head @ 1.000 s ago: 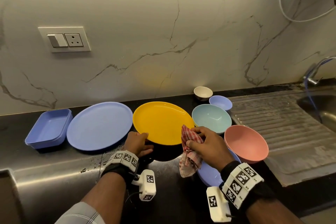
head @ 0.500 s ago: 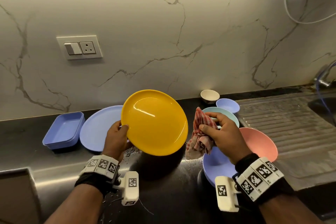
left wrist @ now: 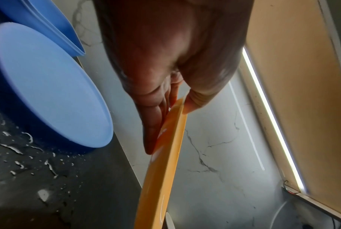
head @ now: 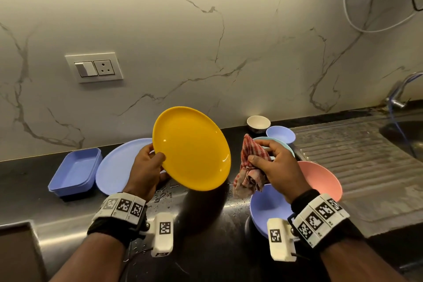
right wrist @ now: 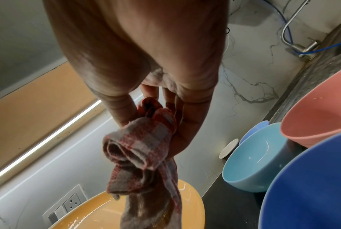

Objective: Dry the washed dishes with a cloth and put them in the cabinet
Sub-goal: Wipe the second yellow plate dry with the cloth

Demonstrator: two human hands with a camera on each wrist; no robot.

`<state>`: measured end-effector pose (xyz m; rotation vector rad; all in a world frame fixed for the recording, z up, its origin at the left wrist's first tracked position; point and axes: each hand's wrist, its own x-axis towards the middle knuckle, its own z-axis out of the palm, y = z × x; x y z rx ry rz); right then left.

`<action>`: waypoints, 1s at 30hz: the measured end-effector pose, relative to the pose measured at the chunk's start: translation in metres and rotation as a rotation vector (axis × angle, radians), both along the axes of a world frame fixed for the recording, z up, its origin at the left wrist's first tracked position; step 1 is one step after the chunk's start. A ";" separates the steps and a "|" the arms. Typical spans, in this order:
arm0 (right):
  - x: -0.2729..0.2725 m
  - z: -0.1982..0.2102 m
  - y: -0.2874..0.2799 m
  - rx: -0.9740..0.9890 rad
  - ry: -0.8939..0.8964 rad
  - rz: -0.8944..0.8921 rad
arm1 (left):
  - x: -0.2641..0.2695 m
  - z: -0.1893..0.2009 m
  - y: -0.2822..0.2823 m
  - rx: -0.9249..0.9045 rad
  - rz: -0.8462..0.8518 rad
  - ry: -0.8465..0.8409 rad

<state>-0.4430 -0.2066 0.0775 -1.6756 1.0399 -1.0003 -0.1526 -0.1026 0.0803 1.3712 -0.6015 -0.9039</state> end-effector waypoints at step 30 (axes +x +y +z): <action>-0.115 0.027 -0.018 -0.090 0.065 -0.327 | -0.172 0.050 -0.121 -0.419 -0.223 -0.809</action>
